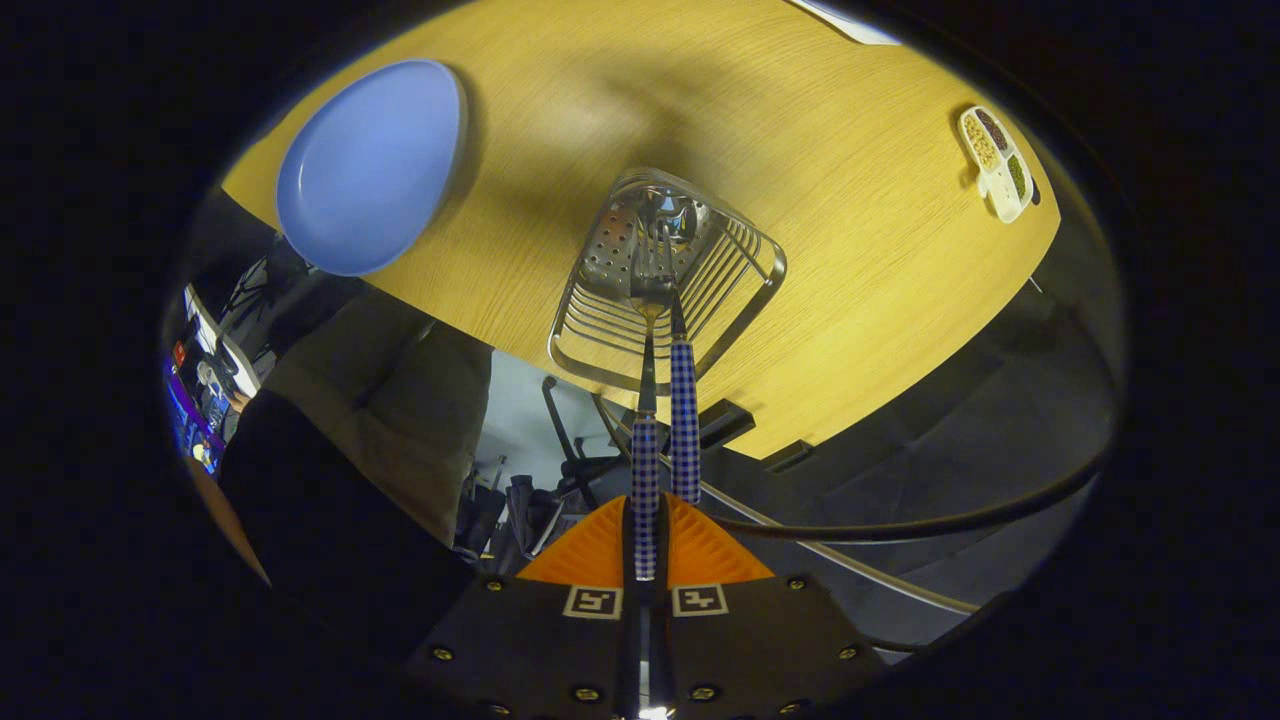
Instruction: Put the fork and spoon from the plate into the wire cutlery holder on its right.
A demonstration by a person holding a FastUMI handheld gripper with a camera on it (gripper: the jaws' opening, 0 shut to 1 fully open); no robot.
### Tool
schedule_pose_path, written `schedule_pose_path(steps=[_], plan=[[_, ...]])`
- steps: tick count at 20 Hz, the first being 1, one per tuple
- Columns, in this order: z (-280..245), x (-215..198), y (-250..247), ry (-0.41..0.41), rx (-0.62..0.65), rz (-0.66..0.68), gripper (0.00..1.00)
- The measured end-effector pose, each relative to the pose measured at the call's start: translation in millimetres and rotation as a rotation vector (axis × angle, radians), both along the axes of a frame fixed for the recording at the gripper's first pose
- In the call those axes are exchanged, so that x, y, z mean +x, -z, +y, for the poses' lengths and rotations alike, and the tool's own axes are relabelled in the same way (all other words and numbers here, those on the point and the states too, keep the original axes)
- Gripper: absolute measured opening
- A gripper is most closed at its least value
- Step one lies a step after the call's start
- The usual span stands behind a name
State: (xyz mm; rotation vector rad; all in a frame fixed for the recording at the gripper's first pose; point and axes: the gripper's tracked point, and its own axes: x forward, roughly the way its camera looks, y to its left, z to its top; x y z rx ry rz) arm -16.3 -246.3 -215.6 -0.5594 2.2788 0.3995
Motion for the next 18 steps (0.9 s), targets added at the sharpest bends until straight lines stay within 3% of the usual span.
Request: schedule_pose_path(steps=[5, 9, 10, 12, 15, 18], plan=[[1, 7, 7, 0.008, -0.018, 0.028, 0.05], [10, 17, 7, 0.02, -0.002, 0.015, 0.13], [11, 18, 5, 0.024, 0.004, 0.007, 0.35], [8, 21, 0, 0.033, 0.006, -0.014, 0.66], [6, 18, -6, 0.055, 0.019, -0.04, 0.68], [3, 13, -12, 0.078, 0.036, -0.074, 0.77]])
